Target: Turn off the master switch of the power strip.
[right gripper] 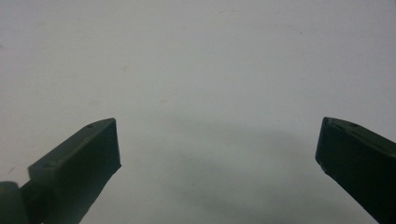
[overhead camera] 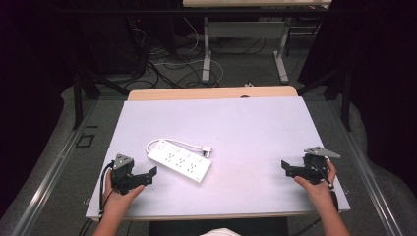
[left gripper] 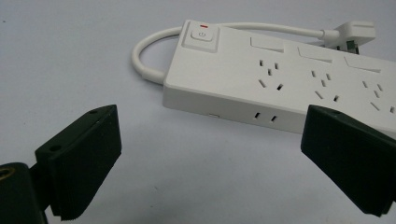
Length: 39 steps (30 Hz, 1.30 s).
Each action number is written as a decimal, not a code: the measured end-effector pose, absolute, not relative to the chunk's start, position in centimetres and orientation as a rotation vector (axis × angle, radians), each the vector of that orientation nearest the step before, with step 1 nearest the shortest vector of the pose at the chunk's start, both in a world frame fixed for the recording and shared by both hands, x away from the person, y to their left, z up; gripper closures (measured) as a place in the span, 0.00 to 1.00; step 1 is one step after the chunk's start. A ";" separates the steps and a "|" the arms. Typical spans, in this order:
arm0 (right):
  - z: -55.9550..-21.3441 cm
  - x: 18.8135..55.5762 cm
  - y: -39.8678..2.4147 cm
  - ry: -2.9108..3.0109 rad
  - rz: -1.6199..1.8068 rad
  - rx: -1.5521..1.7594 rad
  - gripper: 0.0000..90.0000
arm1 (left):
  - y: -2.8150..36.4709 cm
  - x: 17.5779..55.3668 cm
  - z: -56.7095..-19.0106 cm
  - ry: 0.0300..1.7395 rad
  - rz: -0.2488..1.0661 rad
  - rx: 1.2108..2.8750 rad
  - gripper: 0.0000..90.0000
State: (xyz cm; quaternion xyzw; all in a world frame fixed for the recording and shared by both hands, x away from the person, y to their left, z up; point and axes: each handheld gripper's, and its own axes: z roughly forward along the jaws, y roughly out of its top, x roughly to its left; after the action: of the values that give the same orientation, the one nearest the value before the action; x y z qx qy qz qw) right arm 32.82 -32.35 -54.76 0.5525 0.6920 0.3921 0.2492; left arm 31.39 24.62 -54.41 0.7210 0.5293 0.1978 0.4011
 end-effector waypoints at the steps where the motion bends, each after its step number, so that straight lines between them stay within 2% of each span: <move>1: -54.8 32.6 -32.3 1.881 1.075 1.506 0.00 | 24.7 31.4 -54.4 1.339 0.503 1.827 0.06; 13: -55.2 31.7 -31.9 1.892 1.099 1.467 0.00 | 24.7 30.8 -54.1 1.334 0.520 1.826 0.13; 24: -55.1 31.4 -31.3 1.914 1.120 1.427 0.00 | 25.1 31.0 -53.8 1.355 0.518 1.773 0.13; 39: -55.0 31.3 -31.7 1.908 1.129 1.456 0.00 | 25.1 31.0 -53.2 1.359 0.543 1.786 0.13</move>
State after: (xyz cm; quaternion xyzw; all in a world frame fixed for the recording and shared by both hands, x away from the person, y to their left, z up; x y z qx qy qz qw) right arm 31.28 -31.66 -55.04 0.5326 0.6981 0.4129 0.2420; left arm 31.03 25.14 -53.17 0.7074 0.5384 0.2150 0.4043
